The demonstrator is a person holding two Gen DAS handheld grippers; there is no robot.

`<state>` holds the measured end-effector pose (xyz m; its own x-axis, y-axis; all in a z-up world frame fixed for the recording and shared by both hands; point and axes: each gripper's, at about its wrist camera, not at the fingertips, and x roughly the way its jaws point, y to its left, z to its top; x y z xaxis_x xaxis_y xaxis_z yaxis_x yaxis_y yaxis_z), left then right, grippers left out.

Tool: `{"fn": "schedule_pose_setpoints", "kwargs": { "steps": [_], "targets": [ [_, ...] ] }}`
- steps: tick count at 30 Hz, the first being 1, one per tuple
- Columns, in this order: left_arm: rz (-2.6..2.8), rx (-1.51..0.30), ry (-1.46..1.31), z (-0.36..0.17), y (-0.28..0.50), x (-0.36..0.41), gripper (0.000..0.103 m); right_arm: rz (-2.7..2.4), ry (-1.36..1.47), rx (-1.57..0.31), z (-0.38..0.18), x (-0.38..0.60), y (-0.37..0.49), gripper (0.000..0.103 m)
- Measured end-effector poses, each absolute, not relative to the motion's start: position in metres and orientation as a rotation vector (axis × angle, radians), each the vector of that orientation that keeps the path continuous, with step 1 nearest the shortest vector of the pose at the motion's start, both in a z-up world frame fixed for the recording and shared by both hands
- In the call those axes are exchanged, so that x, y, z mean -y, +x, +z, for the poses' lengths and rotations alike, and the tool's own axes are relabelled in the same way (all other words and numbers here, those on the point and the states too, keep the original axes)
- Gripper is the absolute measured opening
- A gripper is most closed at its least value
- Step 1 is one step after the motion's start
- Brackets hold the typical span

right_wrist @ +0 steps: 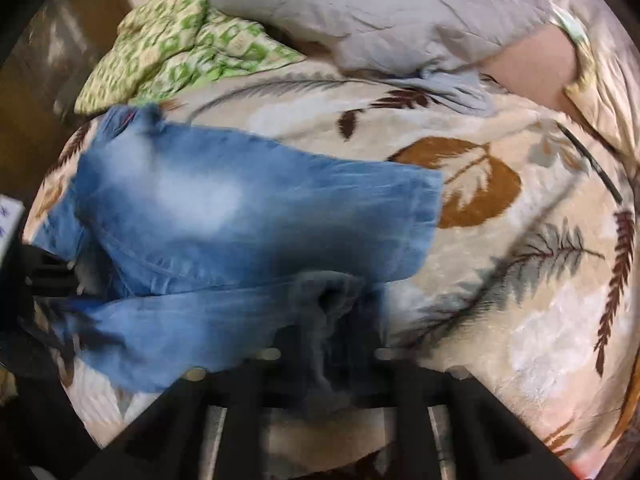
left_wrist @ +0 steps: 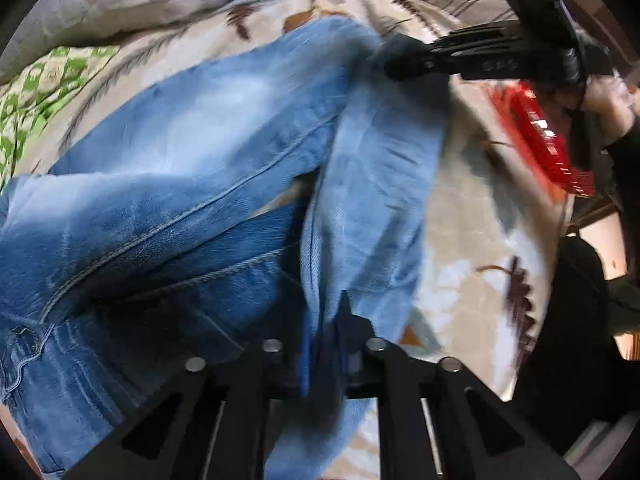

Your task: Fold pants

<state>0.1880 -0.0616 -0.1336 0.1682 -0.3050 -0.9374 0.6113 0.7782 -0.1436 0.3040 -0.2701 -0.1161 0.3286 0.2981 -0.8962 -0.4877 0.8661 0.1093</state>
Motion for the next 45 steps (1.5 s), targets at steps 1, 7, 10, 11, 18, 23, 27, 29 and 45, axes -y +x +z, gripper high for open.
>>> {"fn": "schedule_pose_setpoints", "kwargs": {
  "steps": [1,7,10,11,18,23,27,29,45],
  "targets": [
    [-0.678,-1.228,0.304,-0.129,0.183,0.063,0.008,0.522,-0.204,-1.083,-0.11,0.27,0.295,0.012],
    [-0.746,-1.075,0.332,-0.073,0.14,0.073,0.007,0.523,-0.147,-0.92,-0.039,0.298,0.244,0.008],
    [-0.77,-0.992,0.368,-0.051,0.109,0.076,0.007,0.528,-0.112,-0.83,0.005,0.32,0.203,0.008],
    [-0.768,-0.969,0.389,-0.048,0.098,0.077,0.007,0.536,-0.114,-0.8,0.016,0.326,0.185,0.008],
    [-0.766,-1.124,0.416,-0.124,0.074,0.084,0.017,0.468,-0.164,-0.928,-0.027,0.326,0.125,0.008],
    [-0.768,-1.132,0.469,-0.135,0.059,0.091,0.08,0.399,-0.162,-1.088,-0.066,0.335,0.107,0.023],
    [-0.772,-1.038,0.442,-0.1,0.068,0.083,0.083,0.367,-0.155,-1.037,-0.046,0.351,0.092,0.086],
    [-0.761,-0.998,0.406,-0.085,0.089,0.082,0.084,0.342,-0.128,-0.969,-0.028,0.36,0.085,0.093],
    [-0.55,-0.953,0.453,-0.099,0.226,0.12,0.084,0.317,0.021,-1.006,-0.054,0.347,0.162,0.093]
  ]
}}
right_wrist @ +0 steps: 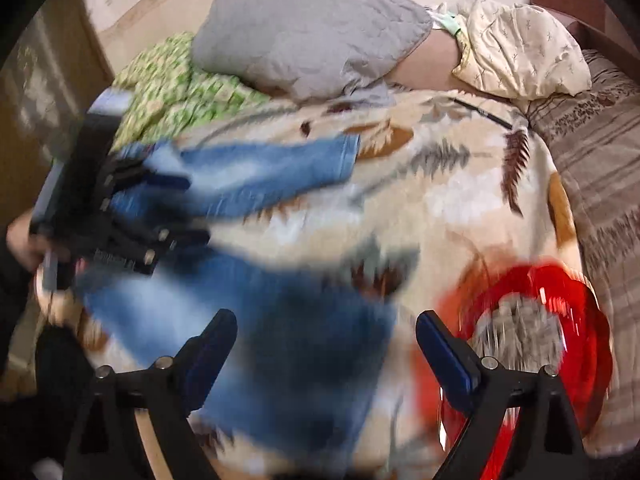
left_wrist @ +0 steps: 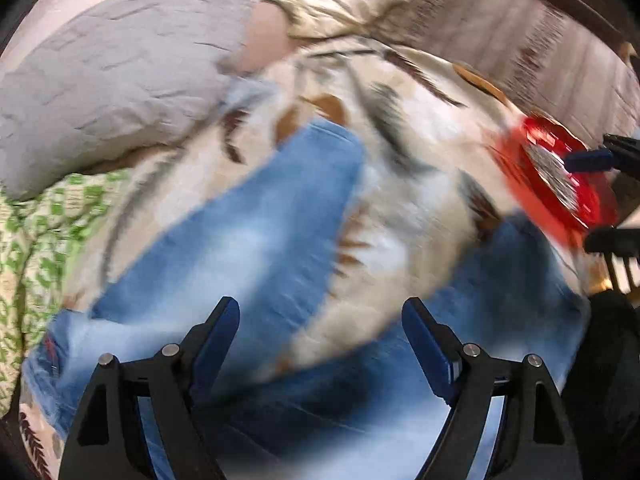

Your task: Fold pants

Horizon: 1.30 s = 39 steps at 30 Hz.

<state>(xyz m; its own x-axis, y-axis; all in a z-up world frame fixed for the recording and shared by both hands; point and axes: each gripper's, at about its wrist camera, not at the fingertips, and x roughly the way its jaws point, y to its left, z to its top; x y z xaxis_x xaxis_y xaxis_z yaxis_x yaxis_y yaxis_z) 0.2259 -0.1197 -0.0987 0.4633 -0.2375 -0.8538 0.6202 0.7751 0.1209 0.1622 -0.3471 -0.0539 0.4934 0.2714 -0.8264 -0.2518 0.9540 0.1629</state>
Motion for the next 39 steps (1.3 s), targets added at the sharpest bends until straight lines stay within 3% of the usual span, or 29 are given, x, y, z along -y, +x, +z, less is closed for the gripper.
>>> {"fn": "schedule_pose_setpoints", "kwargs": {
  "steps": [5,11,12,13,14,15,16,21,28,31,33,34,36,37,38,39],
  "targets": [
    [-0.495,-0.956,0.515,-0.114,0.254,0.108,0.084,0.313,0.163,-1.014,-0.064,0.344,0.258,0.092],
    [-0.469,-0.986,0.555,-0.154,0.275,0.091,0.084,0.289,0.262,-1.116,-0.126,0.336,0.351,0.089],
    [-0.47,-0.987,0.532,-0.157,0.278,0.088,0.084,0.297,0.271,-1.137,-0.138,0.333,0.36,0.088],
    [-0.47,-0.988,0.506,-0.159,0.282,0.085,0.079,0.316,0.283,-1.151,-0.148,0.33,0.367,0.074],
    [-0.478,-0.994,0.485,-0.161,0.285,0.084,0.037,0.352,0.282,-1.166,-0.157,0.323,0.371,0.037],
    [-0.488,-1.012,0.483,-0.163,0.288,0.085,0.004,0.384,0.251,-1.172,-0.161,0.314,0.371,0.023],
    [-0.506,-1.041,0.476,-0.166,0.29,0.087,0.001,0.387,0.195,-1.16,-0.16,0.305,0.369,0.021],
    [-0.59,-0.954,0.443,-0.137,0.28,0.103,0.0,0.427,0.145,-1.083,-0.121,0.308,0.347,0.017],
    [-0.723,-0.776,0.339,-0.071,0.272,0.143,0.0,0.378,0.122,-0.979,-0.005,0.347,0.301,0.016],
    [-0.707,-0.804,0.348,-0.081,0.282,0.164,0.0,0.255,0.099,-1.022,-0.003,0.366,0.31,0.016],
    [-0.669,-0.845,0.361,-0.095,0.287,0.169,0.0,0.19,0.116,-1.115,-0.035,0.375,0.33,0.019],
    [-0.634,-0.878,0.383,-0.105,0.291,0.169,0.002,0.162,0.127,-1.173,-0.056,0.377,0.341,0.021],
    [-0.573,-0.949,0.421,-0.12,0.293,0.16,0.036,0.079,0.161,-1.307,-0.102,0.383,0.357,0.023],
    [-0.539,-0.977,0.433,-0.124,0.292,0.152,0.072,0.06,0.168,-1.335,-0.111,0.389,0.355,0.023],
    [-0.513,-0.971,0.438,-0.123,0.292,0.143,0.087,0.065,0.182,-1.339,-0.116,0.388,0.351,0.025],
    [-0.483,-0.938,0.439,-0.12,0.287,0.131,0.087,0.086,0.185,-1.324,-0.114,0.388,0.345,0.03]
  ]
}}
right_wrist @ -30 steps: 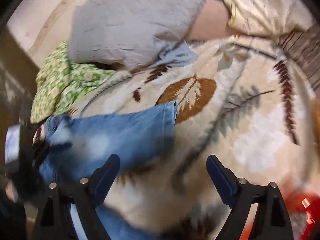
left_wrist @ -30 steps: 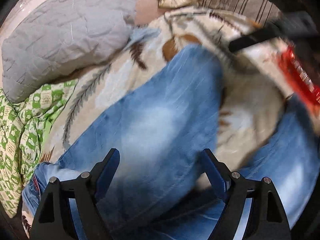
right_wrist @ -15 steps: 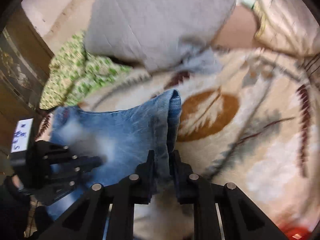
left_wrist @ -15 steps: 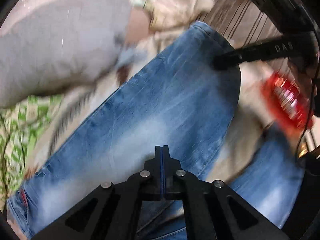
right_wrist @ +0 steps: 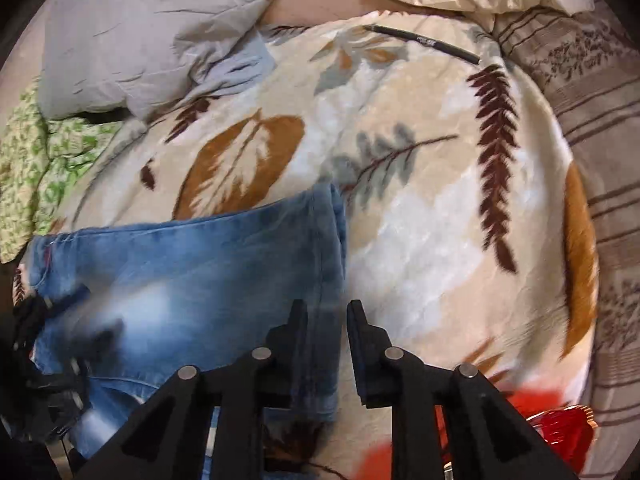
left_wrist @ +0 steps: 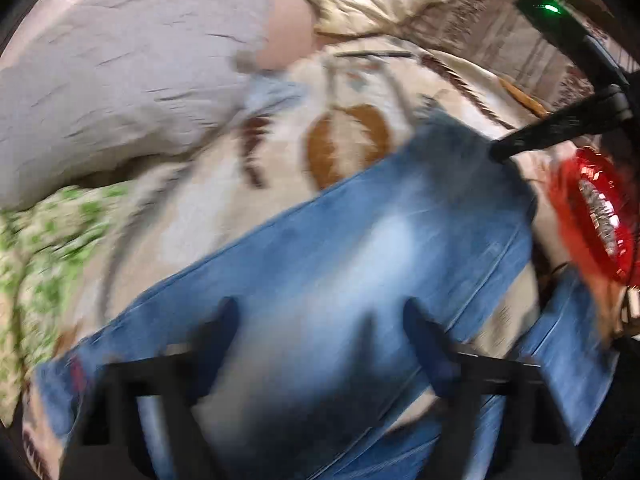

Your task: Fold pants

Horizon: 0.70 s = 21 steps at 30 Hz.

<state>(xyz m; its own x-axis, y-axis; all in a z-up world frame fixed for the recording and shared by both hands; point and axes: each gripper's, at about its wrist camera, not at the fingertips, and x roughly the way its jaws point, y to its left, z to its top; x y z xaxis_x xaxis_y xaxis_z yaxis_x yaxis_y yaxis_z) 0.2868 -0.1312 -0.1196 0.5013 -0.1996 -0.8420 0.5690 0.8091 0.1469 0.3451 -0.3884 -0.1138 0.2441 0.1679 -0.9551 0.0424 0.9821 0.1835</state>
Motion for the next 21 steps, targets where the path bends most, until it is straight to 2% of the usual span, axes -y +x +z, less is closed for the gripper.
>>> {"fn": "schedule_pose_setpoints", "kwargs": {
  "steps": [2,3,9,13,18,21],
  "targets": [
    [-0.435,-0.911,0.436,-0.11,0.276,0.103,0.089,0.112,0.156,-1.268,-0.098,0.38,0.331,0.086],
    [-0.417,-0.924,0.428,-0.105,0.27,0.087,0.09,0.119,0.142,-1.203,-0.085,0.375,0.319,0.091],
    [-0.247,-0.951,0.372,-0.076,0.206,-0.033,0.091,0.29,0.107,-1.059,-0.035,0.319,0.264,0.091],
    [-0.119,-1.002,0.314,-0.071,0.153,-0.122,0.098,0.469,0.024,-1.017,-0.015,0.247,0.225,0.091],
    [-0.065,-1.095,0.263,-0.102,0.111,-0.192,0.098,0.775,-0.114,-1.016,-0.016,0.133,0.173,0.091],
    [-0.014,-1.176,0.225,-0.143,0.101,-0.224,0.098,0.941,-0.222,-1.026,-0.034,0.06,0.139,0.091]
  ]
}}
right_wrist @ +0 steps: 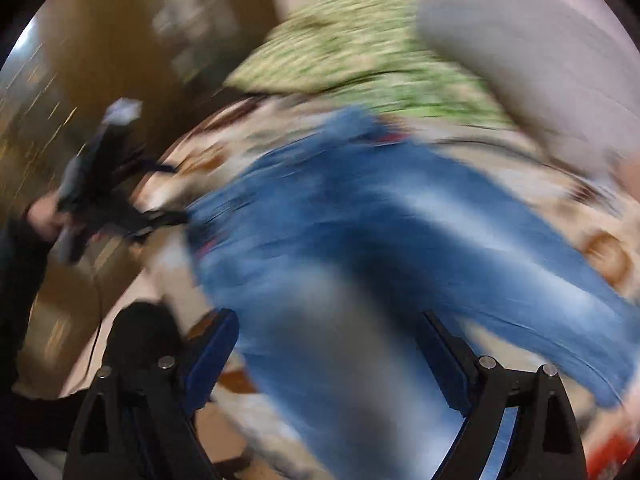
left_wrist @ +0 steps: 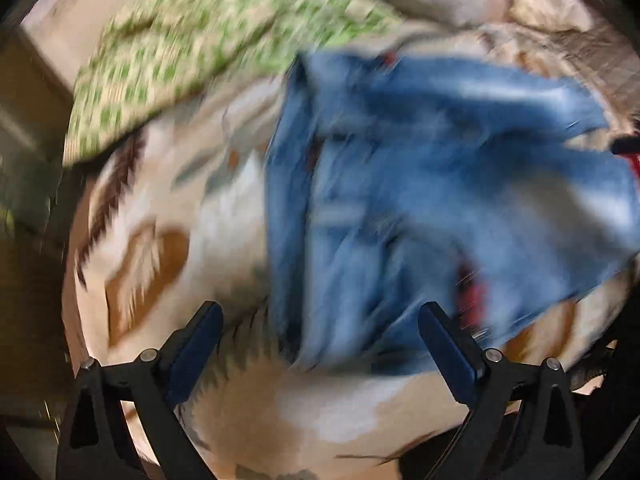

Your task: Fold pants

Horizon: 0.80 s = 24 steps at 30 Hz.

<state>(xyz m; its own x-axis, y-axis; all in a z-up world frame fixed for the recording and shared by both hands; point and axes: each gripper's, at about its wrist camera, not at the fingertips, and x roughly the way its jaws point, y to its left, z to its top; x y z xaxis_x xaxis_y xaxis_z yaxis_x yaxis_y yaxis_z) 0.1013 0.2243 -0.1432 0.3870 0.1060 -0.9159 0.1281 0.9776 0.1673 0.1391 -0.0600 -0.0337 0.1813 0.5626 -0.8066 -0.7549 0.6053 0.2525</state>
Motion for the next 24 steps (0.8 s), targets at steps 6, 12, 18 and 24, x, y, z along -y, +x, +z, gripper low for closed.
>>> {"fn": "schedule_pose_setpoints", "kwargs": {
  "steps": [6,12,18,24],
  "targets": [
    [-0.023,-1.16,-0.129,-0.184,0.098,-0.268,0.098,1.044,-0.394,-1.034,-0.08,-0.036,0.097,0.091],
    [-0.147,-1.14,-0.136,-0.161,0.088,-0.267,0.034,0.931,-0.453,-1.048,-0.113,-0.073,0.104,0.024],
    [-0.152,-1.138,-0.098,-0.142,0.079,-0.273,0.034,1.068,-0.394,-1.023,-0.085,-0.065,0.083,0.02],
    [0.007,-1.181,0.103,-0.161,0.089,-0.252,0.085,0.887,-0.328,-1.129,-0.102,-0.05,0.112,0.081]
  ]
}}
